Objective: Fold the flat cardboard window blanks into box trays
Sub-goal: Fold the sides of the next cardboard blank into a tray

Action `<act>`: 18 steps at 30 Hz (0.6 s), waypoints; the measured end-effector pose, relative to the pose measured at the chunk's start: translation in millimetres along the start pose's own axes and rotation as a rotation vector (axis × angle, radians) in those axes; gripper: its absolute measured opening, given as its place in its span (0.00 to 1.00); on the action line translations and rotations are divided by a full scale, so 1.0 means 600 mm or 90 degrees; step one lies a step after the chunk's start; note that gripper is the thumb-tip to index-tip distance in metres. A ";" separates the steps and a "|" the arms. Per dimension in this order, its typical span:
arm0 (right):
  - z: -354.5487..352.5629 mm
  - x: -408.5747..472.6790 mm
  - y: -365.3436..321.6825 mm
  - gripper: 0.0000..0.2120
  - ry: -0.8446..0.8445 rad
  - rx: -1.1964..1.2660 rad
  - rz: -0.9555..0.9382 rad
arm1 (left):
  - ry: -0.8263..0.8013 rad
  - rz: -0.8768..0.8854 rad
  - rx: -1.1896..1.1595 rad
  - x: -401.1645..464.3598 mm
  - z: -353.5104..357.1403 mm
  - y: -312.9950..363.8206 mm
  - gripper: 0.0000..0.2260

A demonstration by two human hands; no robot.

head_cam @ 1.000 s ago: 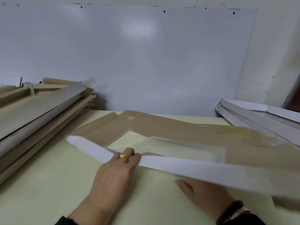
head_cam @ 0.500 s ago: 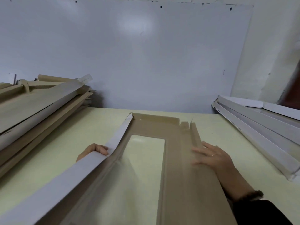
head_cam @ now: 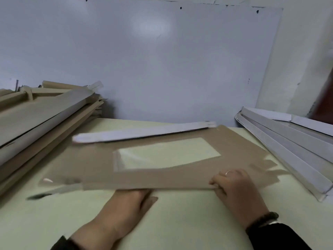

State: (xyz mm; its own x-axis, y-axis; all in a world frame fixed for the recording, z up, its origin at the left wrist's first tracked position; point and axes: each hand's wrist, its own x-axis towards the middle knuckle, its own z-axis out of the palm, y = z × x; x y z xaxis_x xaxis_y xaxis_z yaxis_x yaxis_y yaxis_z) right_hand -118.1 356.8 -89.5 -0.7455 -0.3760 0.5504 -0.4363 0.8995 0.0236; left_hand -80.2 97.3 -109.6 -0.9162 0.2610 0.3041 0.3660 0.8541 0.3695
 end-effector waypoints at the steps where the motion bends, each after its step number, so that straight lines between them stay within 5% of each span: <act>1: 0.000 0.002 -0.010 0.05 -0.010 0.005 -0.029 | 0.001 0.035 0.021 0.001 -0.006 0.007 0.16; 9: 0.011 0.009 -0.053 0.18 -0.112 0.050 -0.183 | 0.048 0.263 0.134 0.004 -0.023 0.057 0.11; 12: 0.014 0.008 -0.064 0.19 -0.156 0.068 -0.219 | 0.015 0.189 0.178 0.009 -0.009 0.036 0.24; 18: 0.010 0.007 -0.060 0.20 -0.274 0.158 -0.157 | -0.106 -0.003 0.168 0.008 -0.015 -0.035 0.23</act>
State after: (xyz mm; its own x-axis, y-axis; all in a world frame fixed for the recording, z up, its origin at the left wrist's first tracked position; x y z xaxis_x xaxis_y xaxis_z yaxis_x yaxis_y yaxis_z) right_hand -108.8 321.3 -93.1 -0.7218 -0.6732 0.1609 -0.6912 0.7131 -0.1173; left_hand -91.2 76.4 -108.2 -0.9397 0.3089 0.1471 0.3272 0.9369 0.1228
